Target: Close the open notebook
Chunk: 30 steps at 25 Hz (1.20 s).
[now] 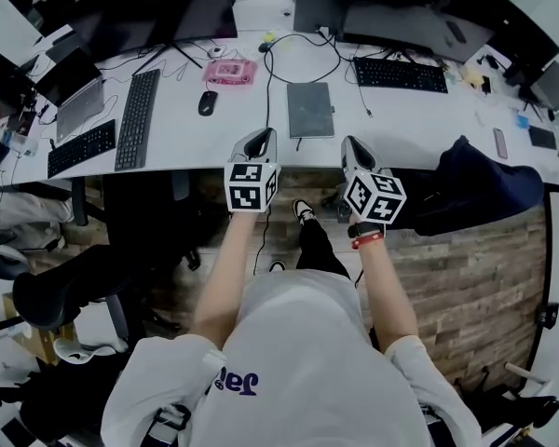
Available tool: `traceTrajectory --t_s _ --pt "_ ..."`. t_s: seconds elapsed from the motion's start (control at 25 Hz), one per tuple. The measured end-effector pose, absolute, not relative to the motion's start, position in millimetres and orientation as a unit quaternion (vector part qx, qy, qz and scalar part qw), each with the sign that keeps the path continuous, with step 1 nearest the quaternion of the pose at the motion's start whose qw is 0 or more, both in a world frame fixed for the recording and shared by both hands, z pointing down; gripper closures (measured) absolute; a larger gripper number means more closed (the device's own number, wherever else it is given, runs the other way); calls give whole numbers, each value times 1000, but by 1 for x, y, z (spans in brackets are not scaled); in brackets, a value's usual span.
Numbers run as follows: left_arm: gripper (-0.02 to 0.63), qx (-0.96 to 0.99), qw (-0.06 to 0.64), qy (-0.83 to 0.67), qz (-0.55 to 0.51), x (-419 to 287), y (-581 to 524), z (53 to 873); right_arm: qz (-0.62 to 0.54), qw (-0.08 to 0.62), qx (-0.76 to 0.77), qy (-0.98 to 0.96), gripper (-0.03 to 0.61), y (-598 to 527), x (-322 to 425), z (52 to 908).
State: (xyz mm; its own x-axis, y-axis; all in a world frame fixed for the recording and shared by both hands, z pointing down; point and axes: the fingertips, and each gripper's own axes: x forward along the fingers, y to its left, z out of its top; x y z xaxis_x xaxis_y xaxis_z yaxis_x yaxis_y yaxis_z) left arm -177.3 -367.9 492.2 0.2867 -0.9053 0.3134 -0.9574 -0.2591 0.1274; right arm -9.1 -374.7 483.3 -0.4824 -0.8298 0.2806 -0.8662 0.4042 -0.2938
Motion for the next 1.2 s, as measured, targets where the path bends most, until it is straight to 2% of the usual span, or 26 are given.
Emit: traceTrajectory --t_s 0.36,0.52,1.2 --pt "594 794 112 -594 65 -186 -332 466 135 42 522 -841 578 -335 -8 464" --pt "594 796 129 -590 50 -186 -323 466 119 36 530 -839 578 -325 -3 457" --pt "594 801 102 -588 46 -182 -317 456 84 46 531 -842 578 -317 -1 440"
